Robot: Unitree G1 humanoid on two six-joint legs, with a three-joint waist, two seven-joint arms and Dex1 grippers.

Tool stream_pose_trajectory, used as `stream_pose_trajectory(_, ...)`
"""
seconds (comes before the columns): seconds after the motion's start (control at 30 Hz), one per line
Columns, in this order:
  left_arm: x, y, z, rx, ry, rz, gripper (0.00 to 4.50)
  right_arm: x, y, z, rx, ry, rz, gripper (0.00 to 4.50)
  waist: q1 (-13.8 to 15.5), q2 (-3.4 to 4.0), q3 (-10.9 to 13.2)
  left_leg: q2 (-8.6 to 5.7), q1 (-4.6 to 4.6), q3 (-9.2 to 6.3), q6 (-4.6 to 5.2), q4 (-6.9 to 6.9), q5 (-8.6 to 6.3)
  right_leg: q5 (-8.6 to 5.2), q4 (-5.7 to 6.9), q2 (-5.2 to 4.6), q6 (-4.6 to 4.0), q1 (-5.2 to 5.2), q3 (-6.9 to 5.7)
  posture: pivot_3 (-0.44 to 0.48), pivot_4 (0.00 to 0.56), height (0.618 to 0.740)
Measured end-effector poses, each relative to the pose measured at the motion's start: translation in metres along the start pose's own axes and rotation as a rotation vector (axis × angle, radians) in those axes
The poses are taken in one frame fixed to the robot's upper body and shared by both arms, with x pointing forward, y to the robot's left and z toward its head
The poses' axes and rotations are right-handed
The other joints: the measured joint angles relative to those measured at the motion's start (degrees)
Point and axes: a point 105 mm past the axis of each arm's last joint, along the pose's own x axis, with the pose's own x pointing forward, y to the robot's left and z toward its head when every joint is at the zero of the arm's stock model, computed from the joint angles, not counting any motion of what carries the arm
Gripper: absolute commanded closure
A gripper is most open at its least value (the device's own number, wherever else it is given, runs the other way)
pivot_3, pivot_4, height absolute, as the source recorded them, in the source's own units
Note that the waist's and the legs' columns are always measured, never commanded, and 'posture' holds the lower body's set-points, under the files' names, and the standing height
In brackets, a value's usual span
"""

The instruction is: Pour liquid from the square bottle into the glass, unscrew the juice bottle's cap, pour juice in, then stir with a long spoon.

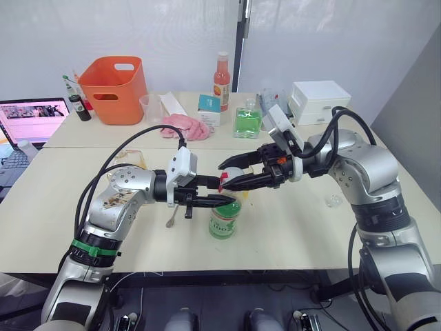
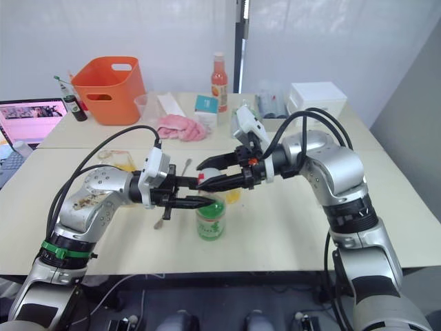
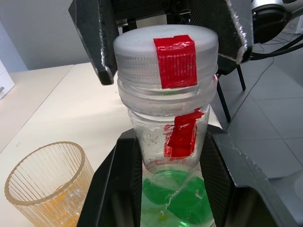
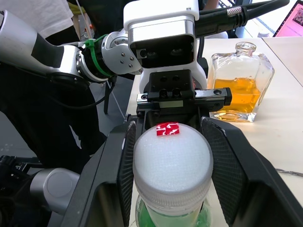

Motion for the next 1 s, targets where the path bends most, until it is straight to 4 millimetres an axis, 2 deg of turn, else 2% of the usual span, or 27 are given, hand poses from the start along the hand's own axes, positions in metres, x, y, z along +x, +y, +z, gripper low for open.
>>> stream_pose_trajectory(0.3,0.000,-0.001,0.000,0.004,0.000,-0.014,3.15,0.000,0.003,0.000,0.001,-0.009,0.028,2.81,0.0,0.00,0.0,0.00,0.00,0.01,0.00,0.00,0.00,0.00,-0.01,0.00,0.00,0.00,0.00,0.000,0.150,0.715)
stream_pose_trajectory(0.53,-0.004,-0.002,0.001,0.015,0.017,-0.022,3.15,0.007,-0.005,0.003,-0.055,0.025,0.214,2.81,-0.2,0.00,0.0,0.03,0.05,0.12,0.00,-0.03,0.00,0.00,0.00,0.05,0.00,0.00,0.00,0.000,0.150,0.715)
stream_pose_trajectory(0.7,-0.010,0.001,0.000,0.006,0.026,0.011,3.15,0.016,-0.016,0.003,-0.059,0.051,0.239,2.81,0.0,0.00,0.0,0.02,0.02,0.11,0.00,0.00,0.00,0.00,0.01,0.01,0.00,0.01,-0.01,0.000,0.150,0.715)
stream_pose_trajectory(1.0,-0.011,0.001,0.002,0.022,0.015,0.024,3.15,0.014,-0.013,0.012,-0.040,0.021,0.241,2.81,0.0,0.01,0.0,0.01,-0.11,0.09,-0.01,0.00,0.00,0.00,0.04,-0.01,0.00,-0.13,-0.01,0.000,0.150,0.715)
